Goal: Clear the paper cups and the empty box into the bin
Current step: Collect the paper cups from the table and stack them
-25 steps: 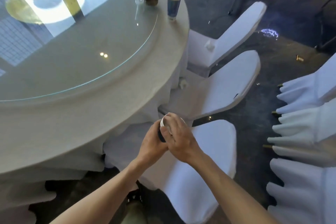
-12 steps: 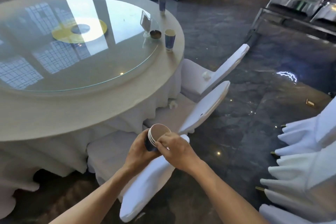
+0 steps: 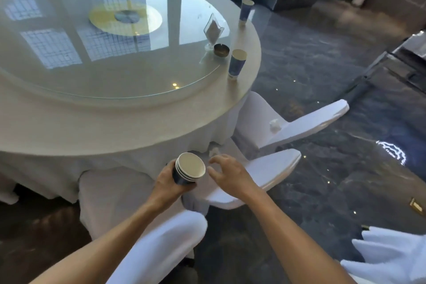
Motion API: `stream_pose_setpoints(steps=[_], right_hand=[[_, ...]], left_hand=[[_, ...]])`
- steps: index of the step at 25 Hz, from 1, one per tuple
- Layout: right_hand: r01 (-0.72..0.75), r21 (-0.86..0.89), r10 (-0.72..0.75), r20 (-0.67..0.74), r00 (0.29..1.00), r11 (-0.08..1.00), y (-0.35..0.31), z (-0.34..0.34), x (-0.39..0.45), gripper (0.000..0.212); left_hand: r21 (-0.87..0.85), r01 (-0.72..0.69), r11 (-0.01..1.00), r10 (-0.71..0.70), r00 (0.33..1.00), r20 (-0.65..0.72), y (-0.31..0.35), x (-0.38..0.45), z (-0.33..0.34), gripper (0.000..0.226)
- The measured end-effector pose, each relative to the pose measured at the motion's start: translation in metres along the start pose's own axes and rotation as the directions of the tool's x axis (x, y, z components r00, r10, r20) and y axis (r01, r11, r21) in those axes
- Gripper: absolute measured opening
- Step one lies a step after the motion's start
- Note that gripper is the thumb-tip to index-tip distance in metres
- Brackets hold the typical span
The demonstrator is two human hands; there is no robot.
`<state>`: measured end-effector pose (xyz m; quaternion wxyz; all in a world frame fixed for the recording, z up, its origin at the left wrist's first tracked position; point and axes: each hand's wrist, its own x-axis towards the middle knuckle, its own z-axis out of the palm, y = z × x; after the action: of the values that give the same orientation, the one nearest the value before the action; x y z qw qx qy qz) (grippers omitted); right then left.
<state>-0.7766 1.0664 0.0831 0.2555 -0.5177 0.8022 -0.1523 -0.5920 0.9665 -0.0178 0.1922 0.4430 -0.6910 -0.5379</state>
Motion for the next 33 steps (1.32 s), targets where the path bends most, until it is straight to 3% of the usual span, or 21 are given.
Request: stream_pose_setpoints(steps=[9,13,17,23,29,33], right_hand=[[0.037,-0.172,-0.001,0.208,0.978,0.984,0.127,-0.032,0.128,0.066],[0.099,-0.23,0.002,0.405,0.915,0.968,0.184,-0.025,0.185,0.084],[0.2,-0.254,-0.037,0.531,0.847,0.946,0.225,-0.008,0.217,0.088],[0.345,-0.249,-0.116,0.636,0.763,0.905,0.262,0.058,0.277,0.09],[0.5,-0.359,-0.111,0.715,0.69,0.788,0.303,0.164,0.346,0.088],[0.517,-0.462,-0.084,0.682,0.726,0.721,0.33,0.209,0.356,0.087]], left_hand=[[0.002,0.172,0.985,-0.17,0.975,-0.146,0.033,0.069,0.076,0.072],[-0.023,0.265,0.964,-0.259,0.912,-0.318,0.037,0.077,0.125,0.075],[-0.08,0.361,0.929,-0.363,0.853,-0.375,0.038,0.083,0.165,0.078],[-0.184,0.431,0.883,-0.468,0.782,-0.411,-0.004,0.114,0.199,0.078],[-0.211,0.465,0.86,-0.51,0.787,-0.347,-0.086,0.148,0.212,0.083],[-0.199,0.505,0.84,-0.542,0.786,-0.297,-0.118,0.154,0.221,0.09]])
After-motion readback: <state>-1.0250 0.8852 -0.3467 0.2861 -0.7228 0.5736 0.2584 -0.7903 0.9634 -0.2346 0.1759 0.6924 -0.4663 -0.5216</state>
